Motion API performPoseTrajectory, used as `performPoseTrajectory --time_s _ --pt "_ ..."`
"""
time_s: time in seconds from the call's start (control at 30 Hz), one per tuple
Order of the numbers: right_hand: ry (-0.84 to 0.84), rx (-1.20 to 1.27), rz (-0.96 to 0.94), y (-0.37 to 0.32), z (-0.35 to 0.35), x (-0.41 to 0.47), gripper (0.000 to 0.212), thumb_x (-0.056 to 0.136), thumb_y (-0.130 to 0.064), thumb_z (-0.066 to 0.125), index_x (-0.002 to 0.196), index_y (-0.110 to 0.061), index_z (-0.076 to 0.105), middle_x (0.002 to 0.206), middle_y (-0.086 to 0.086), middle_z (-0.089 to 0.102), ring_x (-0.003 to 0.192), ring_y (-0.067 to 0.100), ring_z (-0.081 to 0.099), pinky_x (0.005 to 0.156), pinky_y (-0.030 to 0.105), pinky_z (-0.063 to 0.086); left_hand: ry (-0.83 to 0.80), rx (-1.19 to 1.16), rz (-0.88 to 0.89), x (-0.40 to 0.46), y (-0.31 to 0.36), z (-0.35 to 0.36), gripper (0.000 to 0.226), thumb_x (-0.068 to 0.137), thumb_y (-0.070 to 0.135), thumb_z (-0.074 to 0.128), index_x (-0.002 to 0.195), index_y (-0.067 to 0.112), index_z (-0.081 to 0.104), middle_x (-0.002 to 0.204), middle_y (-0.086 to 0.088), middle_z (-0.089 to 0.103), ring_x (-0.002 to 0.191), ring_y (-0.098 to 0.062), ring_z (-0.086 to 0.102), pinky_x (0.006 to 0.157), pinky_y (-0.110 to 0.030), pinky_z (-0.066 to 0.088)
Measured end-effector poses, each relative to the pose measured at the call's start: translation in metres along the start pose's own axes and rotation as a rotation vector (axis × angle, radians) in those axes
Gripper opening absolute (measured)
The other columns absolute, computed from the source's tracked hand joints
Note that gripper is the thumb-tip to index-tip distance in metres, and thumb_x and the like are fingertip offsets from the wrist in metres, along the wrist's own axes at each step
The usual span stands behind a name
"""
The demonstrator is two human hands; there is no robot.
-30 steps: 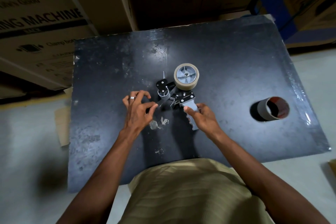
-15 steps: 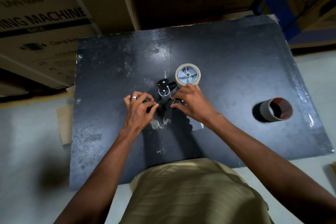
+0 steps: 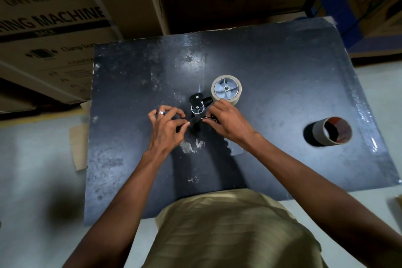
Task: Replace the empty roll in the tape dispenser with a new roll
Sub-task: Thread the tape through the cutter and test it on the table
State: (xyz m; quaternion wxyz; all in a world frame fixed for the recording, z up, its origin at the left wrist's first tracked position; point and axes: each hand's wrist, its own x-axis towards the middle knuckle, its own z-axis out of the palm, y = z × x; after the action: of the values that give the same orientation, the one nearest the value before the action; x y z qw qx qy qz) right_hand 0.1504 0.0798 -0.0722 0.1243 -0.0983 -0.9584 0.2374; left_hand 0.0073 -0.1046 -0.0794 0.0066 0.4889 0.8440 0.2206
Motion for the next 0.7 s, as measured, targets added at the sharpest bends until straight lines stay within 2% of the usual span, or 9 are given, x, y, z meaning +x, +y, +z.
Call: performPoseTrajectory --time_s 0.13,0.2,0.3,0.4,0.47,0.53,0.6,0.63,0.7 --pt "0.019 0.006 0.059 -0.004 0.001 0.002 0.018 0.090 -0.018 0.075 0.083 -0.007 0.063 0.083 0.010 0.064 0.081 0.031 0.056 0.070 0.042 0.049 -0.019 0.000 -0.012 -0.001 -0.002 0.000 0.008 0.082 0.033 0.078 0.080 0.026 0.081 0.102 0.013 0.068 0.107 -0.024 0.053 0.091 -0.044 0.025" --pt "0.025 0.000 0.060 -0.006 -0.002 0.000 0.017 0.087 -0.019 0.078 0.089 -0.007 0.066 0.089 0.010 0.066 0.086 0.032 0.057 0.074 0.045 0.051 -0.038 -0.004 -0.022 -0.002 -0.002 -0.001 0.009 0.083 0.035 0.077 0.081 0.026 0.080 0.102 0.013 0.068 0.107 -0.024 0.054 0.091 -0.043 0.026" --pt "0.073 -0.025 0.179 -0.010 -0.009 -0.015 0.043 0.078 -0.039 0.084 0.112 -0.016 0.068 0.114 0.006 0.062 0.105 0.029 0.053 0.087 0.043 0.046 -0.073 -0.020 -0.045 -0.002 -0.005 -0.001 0.011 0.083 0.039 0.076 0.085 0.029 0.080 0.103 0.012 0.067 0.107 -0.022 0.053 0.089 -0.038 0.024" --pt "0.137 0.030 0.499 -0.009 -0.016 -0.039 0.077 0.067 -0.054 0.088 0.128 -0.018 0.056 0.123 0.009 0.053 0.112 0.028 0.047 0.094 0.039 0.041 -0.130 -0.055 -0.068 -0.005 -0.009 -0.001 0.025 0.084 0.046 0.069 0.098 0.028 0.079 0.105 0.011 0.066 0.107 -0.022 0.054 0.090 -0.036 0.028" --pt "0.053 0.243 0.810 -0.008 -0.026 -0.048 0.086 0.064 -0.051 0.093 0.129 -0.015 0.050 0.119 0.009 0.055 0.106 0.024 0.055 0.091 0.034 0.046 -0.180 -0.104 -0.075 -0.006 -0.012 -0.002 0.036 0.083 0.047 0.061 0.105 0.024 0.078 0.105 0.008 0.067 0.104 -0.025 0.056 0.092 -0.040 0.039" --pt "-0.116 0.645 1.057 -0.004 -0.036 -0.050 0.064 0.073 -0.041 0.092 0.116 -0.012 0.055 0.104 0.010 0.066 0.088 0.023 0.065 0.077 0.029 0.054 -0.217 -0.137 -0.062 -0.006 -0.015 -0.003 0.045 0.078 0.047 0.061 0.111 0.020 0.076 0.105 0.003 0.068 0.100 -0.027 0.057 0.091 -0.046 0.047" --pt "-0.241 1.019 1.075 0.002 -0.039 -0.053 0.045 0.081 -0.031 0.087 0.105 0.001 0.066 0.092 0.019 0.072 0.074 0.028 0.068 0.069 0.037 0.061 -0.249 -0.162 -0.079 -0.004 -0.014 -0.003 0.056 0.073 0.049 0.064 0.119 0.016 0.073 0.108 0.000 0.069 0.099 -0.028 0.058 0.092 -0.046 0.049" --pt "-0.281 1.113 1.057 0.005 -0.039 -0.052 0.043 0.083 -0.029 0.086 0.104 0.005 0.068 0.090 0.021 0.072 0.073 0.030 0.068 0.068 0.042 0.061 -0.260 -0.177 -0.102 -0.002 -0.013 -0.004 0.061 0.072 0.050 0.067 0.122 0.016 0.071 0.109 0.000 0.069 0.100 -0.027 0.058 0.094 -0.043 0.049" --pt "-0.341 1.214 1.039 0.009 -0.035 -0.048 0.036 0.084 -0.026 0.083 0.104 0.000 0.069 0.090 0.019 0.072 0.076 0.030 0.069 0.068 0.041 0.059 -0.269 -0.197 -0.136 0.004 -0.007 -0.004 0.066 0.070 0.056 0.071 0.122 0.016 0.071 0.111 -0.001 0.069 0.100 -0.026 0.058 0.094 -0.039 0.049"
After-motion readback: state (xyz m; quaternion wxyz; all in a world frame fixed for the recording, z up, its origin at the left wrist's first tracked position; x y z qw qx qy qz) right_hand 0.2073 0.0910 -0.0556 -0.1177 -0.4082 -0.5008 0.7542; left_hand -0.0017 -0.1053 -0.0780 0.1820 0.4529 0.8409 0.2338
